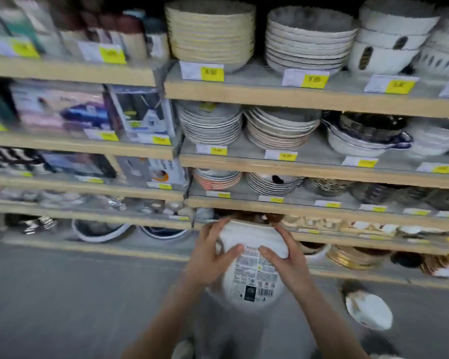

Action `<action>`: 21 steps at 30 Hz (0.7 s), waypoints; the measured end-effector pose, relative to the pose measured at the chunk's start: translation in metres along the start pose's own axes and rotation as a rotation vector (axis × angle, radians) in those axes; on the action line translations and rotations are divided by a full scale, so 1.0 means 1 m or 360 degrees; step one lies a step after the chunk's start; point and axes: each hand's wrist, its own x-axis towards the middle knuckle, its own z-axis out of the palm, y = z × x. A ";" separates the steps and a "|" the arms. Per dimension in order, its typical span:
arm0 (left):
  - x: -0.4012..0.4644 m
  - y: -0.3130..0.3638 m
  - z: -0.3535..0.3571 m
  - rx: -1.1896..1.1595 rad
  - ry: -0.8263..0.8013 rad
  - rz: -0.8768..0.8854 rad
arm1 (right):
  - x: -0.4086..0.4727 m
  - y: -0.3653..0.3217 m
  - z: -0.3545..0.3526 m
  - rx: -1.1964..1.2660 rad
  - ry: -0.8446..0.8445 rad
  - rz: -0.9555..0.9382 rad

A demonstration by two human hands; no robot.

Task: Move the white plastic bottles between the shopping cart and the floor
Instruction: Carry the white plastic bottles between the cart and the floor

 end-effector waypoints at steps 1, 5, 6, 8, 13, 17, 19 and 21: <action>-0.009 -0.006 -0.017 -0.0013 0.0071 -0.0069 | 0.002 -0.006 0.018 0.0009 -0.0089 -0.0023; -0.050 -0.035 -0.086 -0.0002 0.0320 -0.0209 | 0.003 -0.033 0.093 0.0028 -0.0439 -0.0102; -0.060 -0.042 -0.103 0.0015 0.0381 -0.0225 | 0.002 -0.042 0.112 0.0039 -0.0519 -0.0112; -0.084 -0.058 -0.139 0.0049 0.0507 -0.0274 | -0.002 -0.054 0.154 0.0018 -0.0657 -0.0171; -0.151 -0.100 -0.233 0.0128 0.0742 -0.0380 | -0.036 -0.088 0.270 -0.0025 -0.0891 -0.0291; -0.208 -0.132 -0.317 0.0170 0.0869 -0.0518 | -0.075 -0.116 0.369 0.0003 -0.1067 -0.0302; -0.237 -0.146 -0.360 0.0179 0.0952 -0.0574 | -0.096 -0.132 0.418 0.0024 -0.1164 -0.0314; -0.262 -0.158 -0.401 0.0211 0.1026 -0.0614 | -0.113 -0.147 0.465 0.0050 -0.1246 -0.0326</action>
